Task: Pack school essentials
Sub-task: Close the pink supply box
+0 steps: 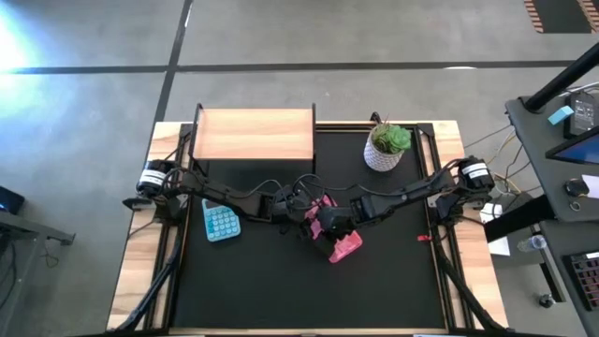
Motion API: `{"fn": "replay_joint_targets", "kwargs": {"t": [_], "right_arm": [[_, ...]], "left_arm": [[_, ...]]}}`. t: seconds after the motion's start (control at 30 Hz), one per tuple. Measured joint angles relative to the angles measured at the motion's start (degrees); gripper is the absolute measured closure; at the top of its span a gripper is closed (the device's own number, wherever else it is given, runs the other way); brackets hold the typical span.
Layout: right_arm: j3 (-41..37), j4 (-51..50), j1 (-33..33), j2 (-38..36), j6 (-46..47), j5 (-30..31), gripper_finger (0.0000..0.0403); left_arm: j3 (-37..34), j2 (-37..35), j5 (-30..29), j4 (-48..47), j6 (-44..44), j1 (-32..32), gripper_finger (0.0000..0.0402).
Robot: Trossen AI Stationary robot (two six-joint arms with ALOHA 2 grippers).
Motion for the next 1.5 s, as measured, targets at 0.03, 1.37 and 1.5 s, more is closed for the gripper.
{"fn": "replay_joint_targets", "kwargs": {"t": [0.03,1.37,1.5], "right_arm": [[-0.13,-0.13,0.0,0.01,-0.14,0.02,0.028],[2.61,-5.93,-0.04,-2.6,-3.45,3.35,0.028],[2.67,-5.8,-0.02,-2.6,-3.45,3.22,0.028]], "left_arm": [[-0.02,0.0,0.02,-0.04,0.0,0.0,0.0219],[-1.45,-4.11,1.0,2.88,1.33,-0.05,0.0219],[-1.83,-3.97,1.57,3.27,1.33,-0.15,0.0219]]}}
